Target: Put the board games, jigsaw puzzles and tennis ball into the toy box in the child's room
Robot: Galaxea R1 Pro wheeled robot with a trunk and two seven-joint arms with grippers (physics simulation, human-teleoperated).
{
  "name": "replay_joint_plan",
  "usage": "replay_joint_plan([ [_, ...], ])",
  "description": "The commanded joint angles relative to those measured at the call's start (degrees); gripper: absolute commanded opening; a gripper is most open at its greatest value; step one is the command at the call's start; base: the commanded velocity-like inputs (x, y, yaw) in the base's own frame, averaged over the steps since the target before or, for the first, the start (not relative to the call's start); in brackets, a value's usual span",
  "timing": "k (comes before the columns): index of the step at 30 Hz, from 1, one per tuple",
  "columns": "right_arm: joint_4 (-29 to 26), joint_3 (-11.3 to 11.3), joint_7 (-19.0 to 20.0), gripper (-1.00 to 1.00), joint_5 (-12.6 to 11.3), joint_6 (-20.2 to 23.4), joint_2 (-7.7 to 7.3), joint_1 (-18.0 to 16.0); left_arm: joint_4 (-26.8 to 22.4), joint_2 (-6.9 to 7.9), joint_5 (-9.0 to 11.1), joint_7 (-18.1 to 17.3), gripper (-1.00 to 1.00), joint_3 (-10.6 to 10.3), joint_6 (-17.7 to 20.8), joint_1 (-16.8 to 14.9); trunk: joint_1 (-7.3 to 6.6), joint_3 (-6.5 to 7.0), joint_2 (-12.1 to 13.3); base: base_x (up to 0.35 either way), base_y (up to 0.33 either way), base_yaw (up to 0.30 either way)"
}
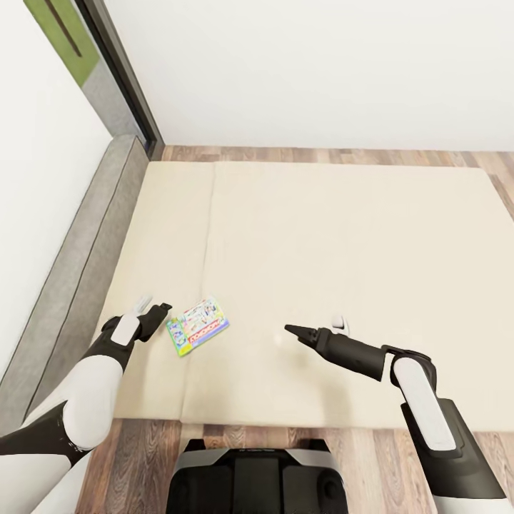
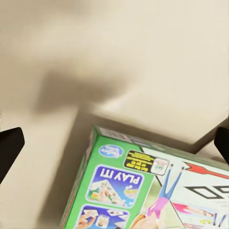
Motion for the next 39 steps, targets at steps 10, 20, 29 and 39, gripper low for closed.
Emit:
replay_joint_plan([
  [10,-0.01,-0.09,4.55,1.0,0.4,0.12,-0.08,-3.55,-0.07,-0.16,0.7,0.36,1.0,0.13,-0.54,-0.02,0.02,-0.97,-0.06,0.0,0.0,0.0],
  [20,-0.01,0.04,9.01,1.0,0.33,0.12,0.19,-7.38,-0.01,-0.18,0.73,0.29,1.0,0.14,-1.22,-0.02,0.02,-1.89,-0.06,0.0,0.0,0.002],
  [29,-0.01,0.14,9.47,1.0,0.3,0.12,0.25,-8.1,0.03,-1.51,0.75,0.26,1.0,0.13,-1.28,-0.02,0.02,-2.58,-0.06,0.0,0.0,0.033],
  [39,-0.01,0.15,9.52,1.0,0.3,0.12,0.21,-8.17,0.03,-2.23,0.74,0.1,1.0,0.15,-1.28,-0.02,0.02,-2.69,-0.06,0.0,0.0,0.006],
])
